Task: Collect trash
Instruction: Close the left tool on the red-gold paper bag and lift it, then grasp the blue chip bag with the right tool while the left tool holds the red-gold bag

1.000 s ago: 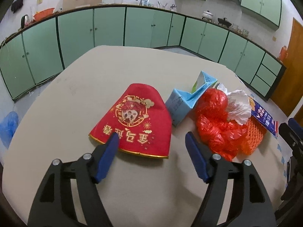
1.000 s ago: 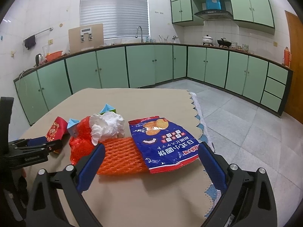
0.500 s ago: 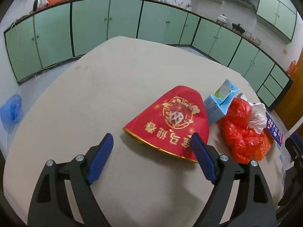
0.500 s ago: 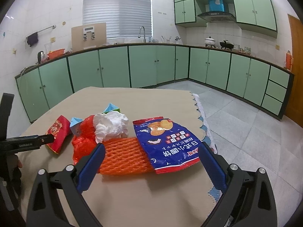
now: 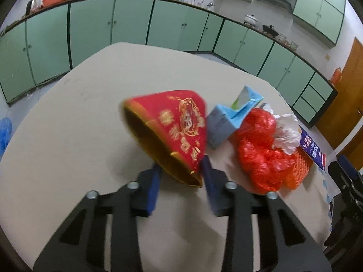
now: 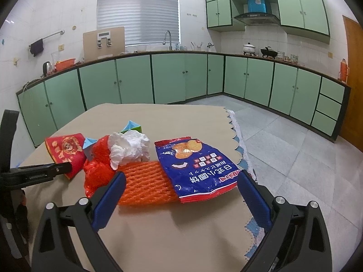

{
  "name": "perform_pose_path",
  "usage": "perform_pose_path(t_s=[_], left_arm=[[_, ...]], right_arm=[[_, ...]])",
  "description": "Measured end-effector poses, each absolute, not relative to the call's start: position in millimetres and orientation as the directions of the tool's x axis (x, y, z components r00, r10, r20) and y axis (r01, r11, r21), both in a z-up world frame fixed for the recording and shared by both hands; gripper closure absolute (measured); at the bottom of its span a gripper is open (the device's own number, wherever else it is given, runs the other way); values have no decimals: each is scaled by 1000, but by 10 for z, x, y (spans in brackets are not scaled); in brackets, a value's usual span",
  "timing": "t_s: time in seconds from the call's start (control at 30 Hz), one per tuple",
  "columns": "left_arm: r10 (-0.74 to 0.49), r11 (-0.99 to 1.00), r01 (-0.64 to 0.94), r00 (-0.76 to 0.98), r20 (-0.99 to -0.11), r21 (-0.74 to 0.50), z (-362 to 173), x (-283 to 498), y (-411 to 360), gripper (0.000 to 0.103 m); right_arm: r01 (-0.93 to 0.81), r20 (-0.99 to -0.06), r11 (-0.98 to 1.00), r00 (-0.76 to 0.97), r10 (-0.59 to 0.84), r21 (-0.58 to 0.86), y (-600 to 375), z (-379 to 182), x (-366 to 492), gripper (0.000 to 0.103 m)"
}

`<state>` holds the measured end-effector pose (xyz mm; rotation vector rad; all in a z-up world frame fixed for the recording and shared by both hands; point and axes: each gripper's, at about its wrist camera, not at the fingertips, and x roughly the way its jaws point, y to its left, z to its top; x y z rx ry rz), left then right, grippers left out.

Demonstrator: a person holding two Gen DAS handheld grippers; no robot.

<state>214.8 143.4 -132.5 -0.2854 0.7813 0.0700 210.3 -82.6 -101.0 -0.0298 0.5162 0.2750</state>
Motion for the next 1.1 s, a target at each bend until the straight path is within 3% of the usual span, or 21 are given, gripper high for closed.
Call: perform_pose_path(t_s=[0.1,0.23,0.8,0.9,1.1], left_arm=[[-39,963,-152,740,-671,-223,-1263,2129,1368,88],[-32,970,-131,764,-644,-204,-1197,2100,1283,92],[65,985,-142,829,-555,-98,-1073,1883,1046,94],[64,986,-134,845,-531,-95,-1025,1867,997,94],[48,990,-108,859,-509,-90,-1014,1839,927,94]], right_arm=[[-263,-489,964,836,248,40,-839,-1007,2097,7],[-257,-489,965,837,246,46,-880,-1011,2101,7],[-239,-590,970,779,212,32,-853,-1138,2318,14],[-243,-621,969,754,215,40,-834,-1173,2395,19],[-252,-667,966,710,227,61,-833,-1243,2491,49]])
